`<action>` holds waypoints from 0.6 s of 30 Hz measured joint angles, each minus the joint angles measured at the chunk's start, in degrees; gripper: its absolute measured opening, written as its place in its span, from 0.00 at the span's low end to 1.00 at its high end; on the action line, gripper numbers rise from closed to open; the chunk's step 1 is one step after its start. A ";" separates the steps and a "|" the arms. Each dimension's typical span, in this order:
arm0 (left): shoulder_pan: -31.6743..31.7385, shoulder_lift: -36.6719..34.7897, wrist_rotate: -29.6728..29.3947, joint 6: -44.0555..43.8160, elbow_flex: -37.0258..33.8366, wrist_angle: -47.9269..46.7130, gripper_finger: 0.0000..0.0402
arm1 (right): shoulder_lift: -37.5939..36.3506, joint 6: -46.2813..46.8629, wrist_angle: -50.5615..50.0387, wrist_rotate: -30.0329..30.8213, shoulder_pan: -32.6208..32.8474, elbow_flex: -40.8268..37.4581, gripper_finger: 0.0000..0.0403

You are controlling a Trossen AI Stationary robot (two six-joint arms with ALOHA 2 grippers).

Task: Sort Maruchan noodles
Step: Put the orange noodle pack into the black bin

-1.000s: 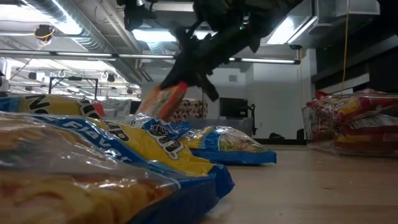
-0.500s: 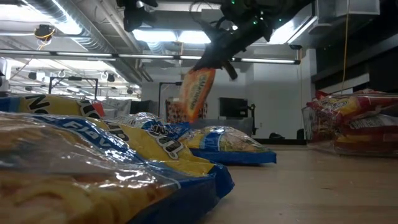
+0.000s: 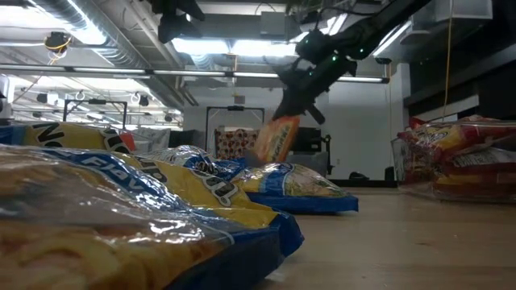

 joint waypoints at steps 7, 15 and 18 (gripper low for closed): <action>0.00 0.00 -1.16 -0.02 0.00 0.02 0.45 | 2.15 0.05 -8.16 8.62 0.13 0.00 0.00; 0.02 0.00 -2.52 -0.05 0.00 0.18 0.45 | 2.16 -0.16 -11.29 9.05 0.15 0.00 0.00; 0.00 0.00 -2.54 -0.11 0.00 0.52 0.45 | 2.26 -0.09 -9.96 8.94 0.60 0.00 0.00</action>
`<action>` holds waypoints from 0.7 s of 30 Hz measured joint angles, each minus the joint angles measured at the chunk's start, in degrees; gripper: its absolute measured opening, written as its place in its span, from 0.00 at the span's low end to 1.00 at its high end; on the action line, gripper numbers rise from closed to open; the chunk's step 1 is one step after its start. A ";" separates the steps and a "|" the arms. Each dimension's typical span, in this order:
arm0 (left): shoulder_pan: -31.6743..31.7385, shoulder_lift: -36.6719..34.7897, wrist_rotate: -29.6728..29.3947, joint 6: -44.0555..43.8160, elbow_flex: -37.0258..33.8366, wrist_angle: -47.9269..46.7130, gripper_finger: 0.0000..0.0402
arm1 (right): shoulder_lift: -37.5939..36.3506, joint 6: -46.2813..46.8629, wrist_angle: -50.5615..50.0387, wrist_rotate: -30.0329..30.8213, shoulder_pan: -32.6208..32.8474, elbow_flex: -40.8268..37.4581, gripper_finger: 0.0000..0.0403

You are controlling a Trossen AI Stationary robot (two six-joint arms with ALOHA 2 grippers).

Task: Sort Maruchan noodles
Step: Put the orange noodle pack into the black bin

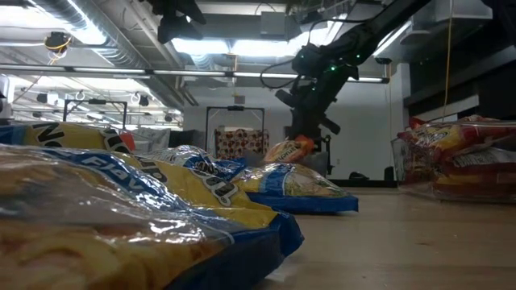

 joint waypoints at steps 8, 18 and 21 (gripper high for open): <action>0.02 0.00 -0.04 -0.40 0.00 0.43 0.45 | 2.76 1.63 1.81 0.04 -0.02 0.04 0.00; 0.01 0.00 -2.12 -0.42 0.00 0.43 0.45 | 4.29 0.99 7.16 -4.79 -0.04 0.00 0.00; 0.01 0.00 -2.48 -0.43 0.00 0.43 0.45 | 4.29 -2.02 10.01 -9.45 -0.08 0.00 0.01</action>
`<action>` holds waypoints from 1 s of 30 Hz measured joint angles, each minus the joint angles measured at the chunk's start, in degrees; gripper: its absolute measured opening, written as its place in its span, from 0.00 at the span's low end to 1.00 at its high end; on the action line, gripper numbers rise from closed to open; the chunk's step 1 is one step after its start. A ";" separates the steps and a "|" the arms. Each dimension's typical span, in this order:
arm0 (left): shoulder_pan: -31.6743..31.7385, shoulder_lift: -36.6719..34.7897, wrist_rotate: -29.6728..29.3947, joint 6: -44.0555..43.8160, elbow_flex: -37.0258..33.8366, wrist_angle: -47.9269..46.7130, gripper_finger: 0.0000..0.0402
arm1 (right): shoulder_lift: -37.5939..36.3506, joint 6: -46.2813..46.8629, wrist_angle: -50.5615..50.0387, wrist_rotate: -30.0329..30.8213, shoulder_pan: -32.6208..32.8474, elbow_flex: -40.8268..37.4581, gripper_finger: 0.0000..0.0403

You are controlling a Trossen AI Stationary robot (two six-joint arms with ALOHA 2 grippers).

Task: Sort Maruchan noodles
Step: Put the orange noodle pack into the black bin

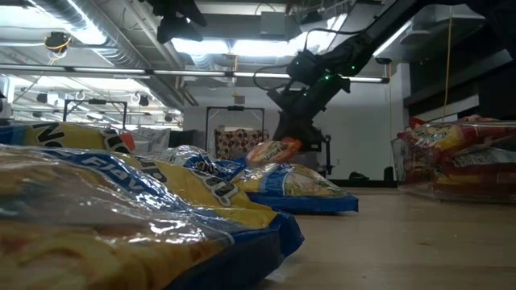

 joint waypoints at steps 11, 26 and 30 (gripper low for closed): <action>-0.01 0.00 -0.01 0.01 0.00 -0.01 0.45 | 0.00 -6.55 -3.48 1.79 0.02 0.00 0.41; 0.00 0.00 0.05 0.01 0.00 1.43 0.45 | -0.52 -21.80 -17.91 14.20 1.20 11.77 0.63; -0.01 0.02 0.05 0.01 0.00 1.33 0.45 | -0.55 -29.73 -21.94 15.47 3.34 14.31 0.59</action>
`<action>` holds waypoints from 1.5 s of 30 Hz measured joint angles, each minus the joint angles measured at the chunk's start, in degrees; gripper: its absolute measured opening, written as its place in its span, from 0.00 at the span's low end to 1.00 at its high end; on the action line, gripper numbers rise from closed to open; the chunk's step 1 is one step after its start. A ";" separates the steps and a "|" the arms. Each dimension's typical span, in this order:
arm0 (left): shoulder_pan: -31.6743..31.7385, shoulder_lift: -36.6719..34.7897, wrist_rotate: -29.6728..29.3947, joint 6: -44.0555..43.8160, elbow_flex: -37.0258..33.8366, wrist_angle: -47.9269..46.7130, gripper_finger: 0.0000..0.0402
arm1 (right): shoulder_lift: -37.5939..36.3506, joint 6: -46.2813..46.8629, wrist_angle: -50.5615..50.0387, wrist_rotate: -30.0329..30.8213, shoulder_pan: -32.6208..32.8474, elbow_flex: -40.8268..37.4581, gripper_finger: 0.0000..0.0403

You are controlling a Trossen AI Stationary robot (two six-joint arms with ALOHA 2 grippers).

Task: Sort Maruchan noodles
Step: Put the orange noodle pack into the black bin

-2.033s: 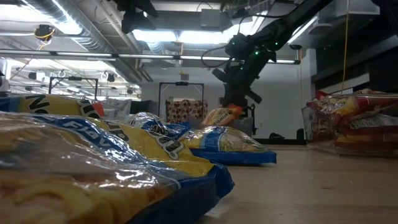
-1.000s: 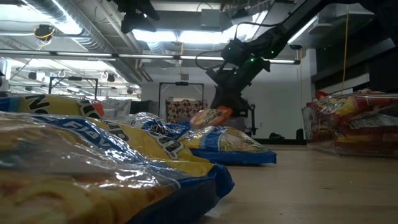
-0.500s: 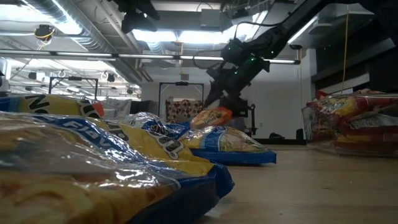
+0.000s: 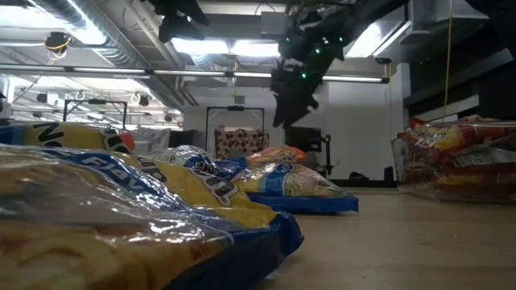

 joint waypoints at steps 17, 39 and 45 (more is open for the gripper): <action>0.00 0.00 -0.07 0.00 0.02 -0.09 0.45 | 6.78 -18.37 1.63 4.10 5.37 -2.38 0.60; 0.00 0.00 -0.13 -0.20 0.02 -0.10 0.45 | 8.56 -5.82 -6.03 12.75 6.08 10.20 0.60; -0.01 0.00 -0.13 -0.17 0.02 -0.12 0.45 | 8.63 5.13 -16.09 18.56 2.85 9.25 0.60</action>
